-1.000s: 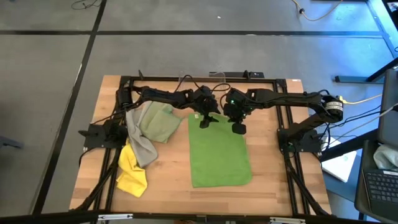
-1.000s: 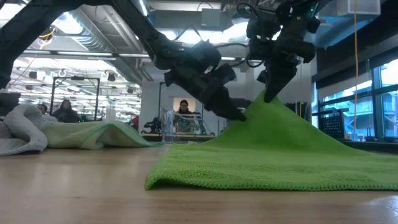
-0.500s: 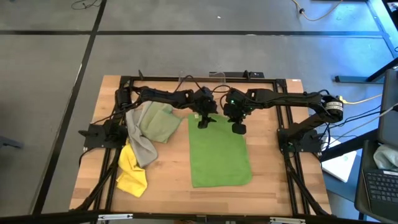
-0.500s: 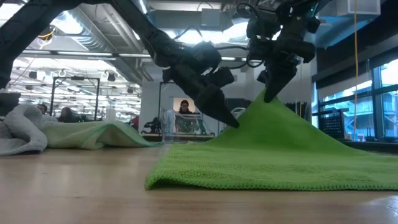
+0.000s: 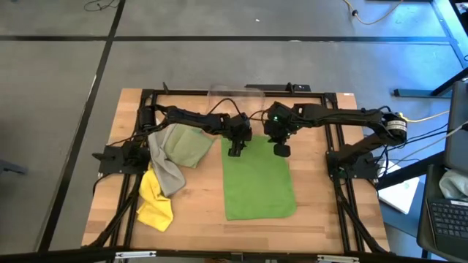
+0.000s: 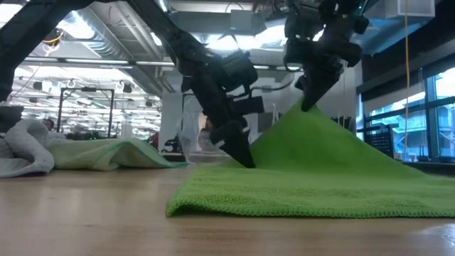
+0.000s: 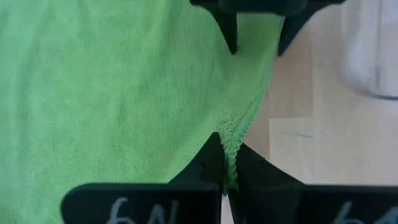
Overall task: Fold microfiber towels
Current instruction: Fold the green microfiber cloth
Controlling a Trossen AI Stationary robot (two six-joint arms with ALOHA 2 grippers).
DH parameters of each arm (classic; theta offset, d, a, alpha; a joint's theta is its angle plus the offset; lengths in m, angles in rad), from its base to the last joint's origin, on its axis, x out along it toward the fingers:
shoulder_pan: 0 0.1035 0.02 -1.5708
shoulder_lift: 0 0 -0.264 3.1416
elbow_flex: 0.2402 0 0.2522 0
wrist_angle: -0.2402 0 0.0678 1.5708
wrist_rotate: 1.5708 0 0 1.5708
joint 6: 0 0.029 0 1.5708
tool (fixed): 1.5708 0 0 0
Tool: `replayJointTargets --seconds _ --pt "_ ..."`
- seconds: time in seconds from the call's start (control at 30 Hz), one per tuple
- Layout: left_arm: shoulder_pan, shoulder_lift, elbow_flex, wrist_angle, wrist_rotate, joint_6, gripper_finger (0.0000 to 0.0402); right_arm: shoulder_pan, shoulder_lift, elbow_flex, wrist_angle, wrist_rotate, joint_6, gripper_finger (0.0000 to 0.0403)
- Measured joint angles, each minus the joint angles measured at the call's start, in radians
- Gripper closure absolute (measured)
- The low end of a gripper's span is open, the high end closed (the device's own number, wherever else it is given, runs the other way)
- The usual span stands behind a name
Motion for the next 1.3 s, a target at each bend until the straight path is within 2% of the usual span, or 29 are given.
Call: replayJointTargets --seconds 0.47,0.73,1.13,1.3 --pt "0.007 -0.033 0.001 -0.012 -0.037 0.025 0.0184 0.0 -0.091 0.0 -0.018 0.02 0.001 0.0393" --pt "0.016 -0.07 0.0 -0.078 -0.07 0.033 0.0184 0.0 -0.098 0.0 -0.087 0.036 0.005 0.0393" --pt "0.015 -0.071 0.001 -0.238 -0.079 -0.013 0.0184 0.0 -0.097 0.0 -0.131 0.069 0.016 0.0393" --pt "0.014 -0.072 0.001 -0.27 -0.113 -0.014 0.0184 0.0 -0.097 0.0 -0.134 0.069 0.028 0.0393"
